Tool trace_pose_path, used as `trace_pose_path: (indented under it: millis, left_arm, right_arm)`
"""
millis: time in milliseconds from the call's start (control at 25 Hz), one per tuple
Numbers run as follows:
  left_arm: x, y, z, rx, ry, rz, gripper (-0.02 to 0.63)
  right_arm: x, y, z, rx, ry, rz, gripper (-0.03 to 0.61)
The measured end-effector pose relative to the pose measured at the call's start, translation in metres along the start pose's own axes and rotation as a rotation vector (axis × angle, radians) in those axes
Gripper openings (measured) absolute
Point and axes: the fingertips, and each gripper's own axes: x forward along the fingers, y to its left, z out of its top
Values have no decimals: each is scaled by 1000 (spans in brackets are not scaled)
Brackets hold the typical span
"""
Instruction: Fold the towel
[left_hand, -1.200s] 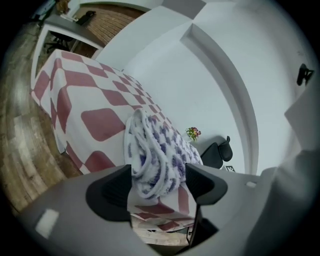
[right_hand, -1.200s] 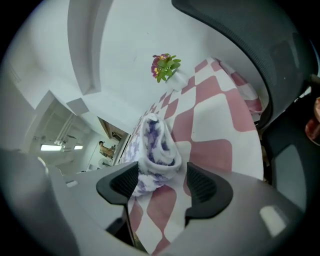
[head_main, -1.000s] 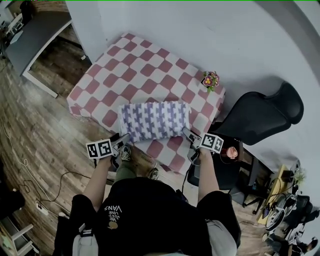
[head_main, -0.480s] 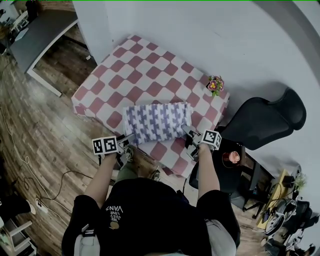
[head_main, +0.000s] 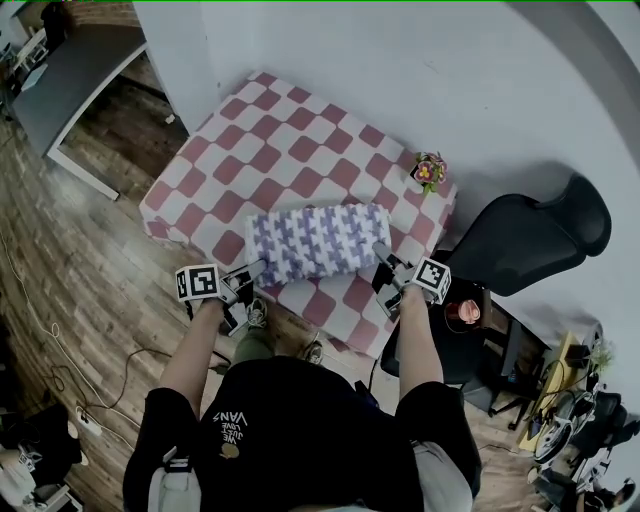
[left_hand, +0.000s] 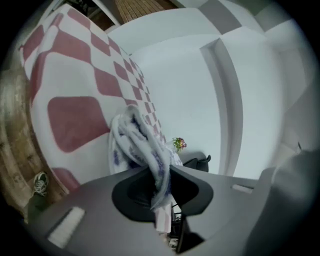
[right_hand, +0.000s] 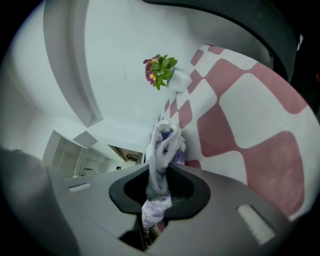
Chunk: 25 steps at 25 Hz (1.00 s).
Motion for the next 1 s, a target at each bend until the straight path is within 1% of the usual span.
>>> trace_pose_path:
  millis: [80, 160, 280, 320, 520, 600, 680, 760, 800, 840, 880, 1000]
  left_arm:
    - [-1, -17, 27, -6, 5, -71, 66]
    - [0, -32, 60, -23, 9, -136, 66]
    - [7, -60, 115, -107, 15, -208, 64]
    - [10, -69, 135, -105, 21, -227, 64]
    - [32, -108, 229, 18, 76, -284, 64]
    - [42, -126, 259, 71, 99, -312, 65]
    - [49, -139, 281, 162, 117, -325, 66]
    - [56, -140, 289, 275, 151, -322, 66]
    - [59, -134, 286, 312, 179, -321, 66]
    - [62, -125, 278, 331, 210, -326, 66]
    - [65, -113, 268, 336, 241, -335, 66]
    - [65, -68, 227, 285, 308, -348, 66]
  right_arm:
    - [2, 22, 11, 24, -26, 13, 71]
    - [11, 44, 28, 40, -57, 53, 69]
    - [33, 81, 58, 43, -107, 117, 69]
    - [42, 94, 68, 38, -122, 134, 69]
    - [75, 160, 118, 17, -210, 197, 69]
    - [82, 184, 138, -14, -255, 222, 69]
    - [86, 201, 151, -66, -293, 234, 69]
    - [87, 199, 153, -98, -317, 220, 69]
    - [88, 189, 150, -98, -323, 203, 69]
    - [88, 173, 144, -89, -323, 182, 69]
    - [88, 155, 135, -76, -317, 161, 69]
    - [86, 94, 97, -41, -264, 73, 69]
